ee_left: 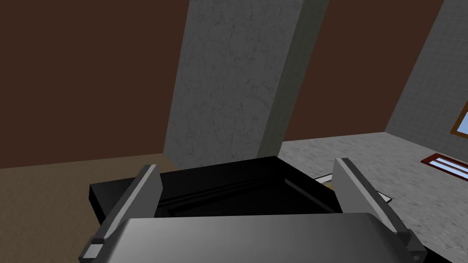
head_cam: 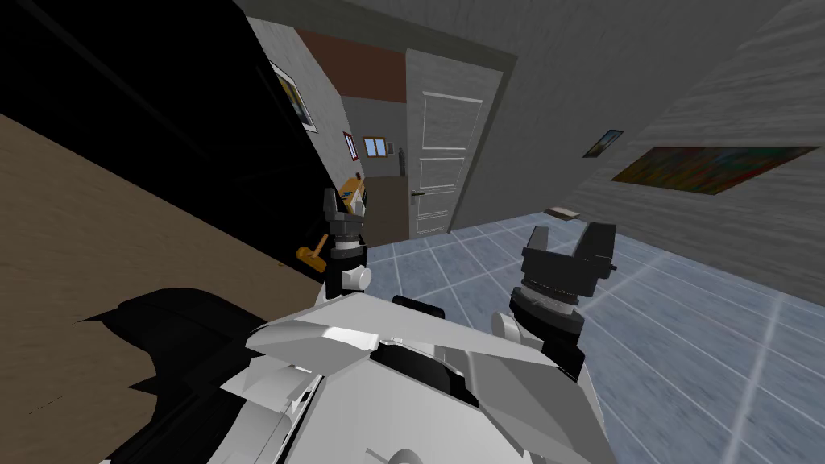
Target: Pull the door open
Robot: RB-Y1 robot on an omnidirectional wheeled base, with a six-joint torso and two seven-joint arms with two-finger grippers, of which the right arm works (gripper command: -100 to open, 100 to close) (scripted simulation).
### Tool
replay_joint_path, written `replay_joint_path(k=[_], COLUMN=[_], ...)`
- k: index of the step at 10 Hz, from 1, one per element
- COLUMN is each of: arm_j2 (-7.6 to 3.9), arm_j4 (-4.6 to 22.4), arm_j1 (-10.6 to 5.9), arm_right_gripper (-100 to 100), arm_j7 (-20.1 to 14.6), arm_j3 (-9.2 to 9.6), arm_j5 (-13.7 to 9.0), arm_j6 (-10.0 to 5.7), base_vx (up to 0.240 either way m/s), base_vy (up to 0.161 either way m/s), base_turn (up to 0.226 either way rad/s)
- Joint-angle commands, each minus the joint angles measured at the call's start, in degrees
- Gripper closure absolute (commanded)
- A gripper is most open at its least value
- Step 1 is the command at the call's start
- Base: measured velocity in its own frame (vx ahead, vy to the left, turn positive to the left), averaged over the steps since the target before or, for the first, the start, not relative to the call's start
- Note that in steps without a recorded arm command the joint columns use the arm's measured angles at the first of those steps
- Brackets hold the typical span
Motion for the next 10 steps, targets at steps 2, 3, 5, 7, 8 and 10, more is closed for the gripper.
replay_joint_path(k=[2, 3, 5, 7, 8, 10], arm_j2=[-0.89, -1.12, -1.62, -2.23, -2.54, -3.24], arm_j4=[3.38, 4.28, 6.29, 8.89, 10.18, 13.23], arm_j1=[-1.73, -2.19, -3.22, -4.55, -5.22, -6.78], arm_right_gripper=[-100, -100, -100, -100, -100, -100], arm_j7=[-0.24, -0.31, -0.45, -0.64, -0.73, -0.95], arm_j3=[-0.47, -0.59, -0.87, -1.23, -1.41, -1.83], arm_j5=[-0.51, -0.65, -0.95, -1.34, -1.54, -2.00], arm_j6=[0.11, 0.13, 0.20, 0.28, 0.32, 0.42], base_vx=[0.077, 0.070, 0.064, 0.068, 0.094, 0.081], base_vy=[0.034, -0.017, -0.013, 0.001, 0.010, 0.006], base_turn=[0.124, 0.105, 0.072, 0.103, 0.112, 0.122])
